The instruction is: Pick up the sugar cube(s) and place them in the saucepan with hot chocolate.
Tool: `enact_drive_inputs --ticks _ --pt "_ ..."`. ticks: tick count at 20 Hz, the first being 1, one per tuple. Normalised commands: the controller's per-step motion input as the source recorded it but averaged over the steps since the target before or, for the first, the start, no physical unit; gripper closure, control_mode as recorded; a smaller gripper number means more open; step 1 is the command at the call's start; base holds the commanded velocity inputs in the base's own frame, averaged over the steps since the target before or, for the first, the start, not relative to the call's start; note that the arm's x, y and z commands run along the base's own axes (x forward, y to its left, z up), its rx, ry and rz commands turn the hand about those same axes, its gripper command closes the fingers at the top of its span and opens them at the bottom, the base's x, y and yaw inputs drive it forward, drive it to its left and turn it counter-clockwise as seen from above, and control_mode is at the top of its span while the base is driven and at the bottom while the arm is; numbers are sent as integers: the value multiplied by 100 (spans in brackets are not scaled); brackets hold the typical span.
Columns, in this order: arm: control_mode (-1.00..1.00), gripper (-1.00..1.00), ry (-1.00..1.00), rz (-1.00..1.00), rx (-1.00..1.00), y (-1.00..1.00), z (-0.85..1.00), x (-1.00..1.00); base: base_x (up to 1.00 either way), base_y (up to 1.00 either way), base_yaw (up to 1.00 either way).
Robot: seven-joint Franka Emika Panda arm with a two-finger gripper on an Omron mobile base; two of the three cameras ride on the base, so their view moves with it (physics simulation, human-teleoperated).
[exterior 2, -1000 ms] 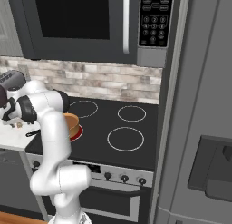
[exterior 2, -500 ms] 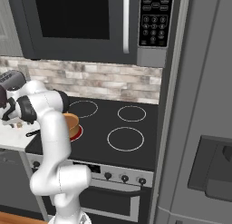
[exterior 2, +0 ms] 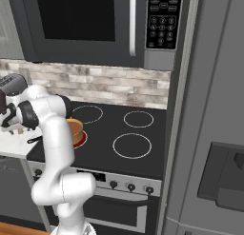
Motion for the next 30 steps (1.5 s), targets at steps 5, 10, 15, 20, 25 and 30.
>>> enact_drive_inputs --ticks 5,10,15,20,25,30 --pt "-100 -100 0 0 0 2 -6 0 0 0 0" --pt "-100 -100 0 0 0 0 -9 0 0 0 0" --pt "-100 -100 0 0 -1 2 -10 0 0 0 0" --pt "-100 -100 0 0 -2 10 -8 0 0 0 0" --pt "-100 -100 0 0 -3 16 -3 4 0 0 0" --pt "-100 -100 0 0 -2 6 0 0 0 0 0"
